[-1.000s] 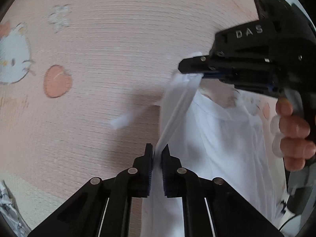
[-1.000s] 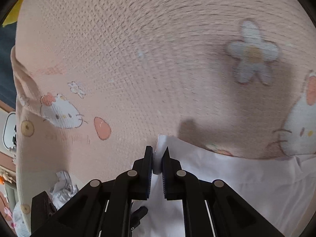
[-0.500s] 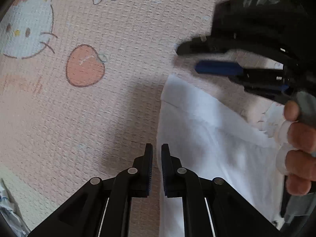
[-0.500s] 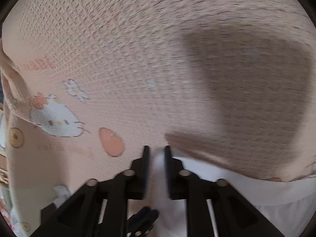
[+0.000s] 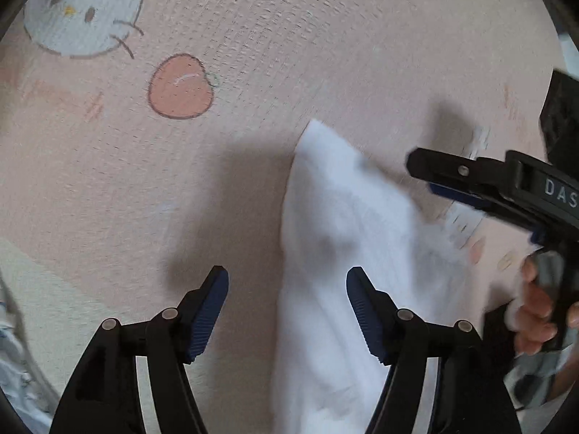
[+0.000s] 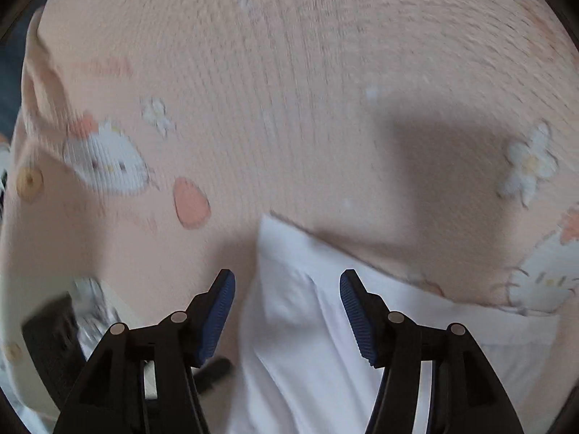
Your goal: Fold clothes
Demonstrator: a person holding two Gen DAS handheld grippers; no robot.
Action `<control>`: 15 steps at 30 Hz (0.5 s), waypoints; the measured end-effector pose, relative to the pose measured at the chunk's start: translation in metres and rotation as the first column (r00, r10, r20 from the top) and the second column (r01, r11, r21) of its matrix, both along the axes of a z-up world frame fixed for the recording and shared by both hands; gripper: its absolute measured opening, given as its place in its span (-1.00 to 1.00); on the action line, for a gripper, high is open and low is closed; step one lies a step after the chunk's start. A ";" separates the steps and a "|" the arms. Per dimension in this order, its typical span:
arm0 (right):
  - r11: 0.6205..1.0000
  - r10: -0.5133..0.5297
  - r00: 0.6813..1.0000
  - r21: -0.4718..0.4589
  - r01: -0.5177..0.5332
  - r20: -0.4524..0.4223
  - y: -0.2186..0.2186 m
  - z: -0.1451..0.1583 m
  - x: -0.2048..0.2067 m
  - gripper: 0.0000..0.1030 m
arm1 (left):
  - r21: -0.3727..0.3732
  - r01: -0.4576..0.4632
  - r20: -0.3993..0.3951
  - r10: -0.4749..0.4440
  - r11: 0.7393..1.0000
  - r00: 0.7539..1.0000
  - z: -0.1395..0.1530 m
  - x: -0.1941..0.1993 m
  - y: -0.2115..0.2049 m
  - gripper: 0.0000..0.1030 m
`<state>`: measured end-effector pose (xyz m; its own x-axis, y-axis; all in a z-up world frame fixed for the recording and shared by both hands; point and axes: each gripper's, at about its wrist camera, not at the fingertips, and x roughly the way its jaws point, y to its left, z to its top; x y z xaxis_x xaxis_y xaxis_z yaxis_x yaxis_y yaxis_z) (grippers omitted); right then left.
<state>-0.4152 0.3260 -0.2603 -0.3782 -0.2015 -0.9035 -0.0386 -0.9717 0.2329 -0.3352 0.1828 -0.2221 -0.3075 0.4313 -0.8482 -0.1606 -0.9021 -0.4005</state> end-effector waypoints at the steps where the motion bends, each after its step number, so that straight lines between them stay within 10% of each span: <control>1: 1.000 0.006 1.000 0.010 -0.006 0.007 -0.001 -0.002 0.004 0.16 | -0.024 0.006 -0.005 -0.006 1.000 1.000 0.001 0.004 0.000 0.27; 15: 0.998 0.032 0.999 0.052 -0.034 0.041 0.012 -0.011 0.073 0.16 | -0.126 0.137 -0.012 -0.140 0.983 0.990 0.001 0.068 -0.002 0.27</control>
<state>-0.3423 0.3376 -0.2709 -0.3356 -0.1645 -0.9275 -0.0149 -0.9836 0.1799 -0.2670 0.1808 -0.2212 -0.2701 0.3627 -0.8919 -0.2945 -0.9131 -0.2821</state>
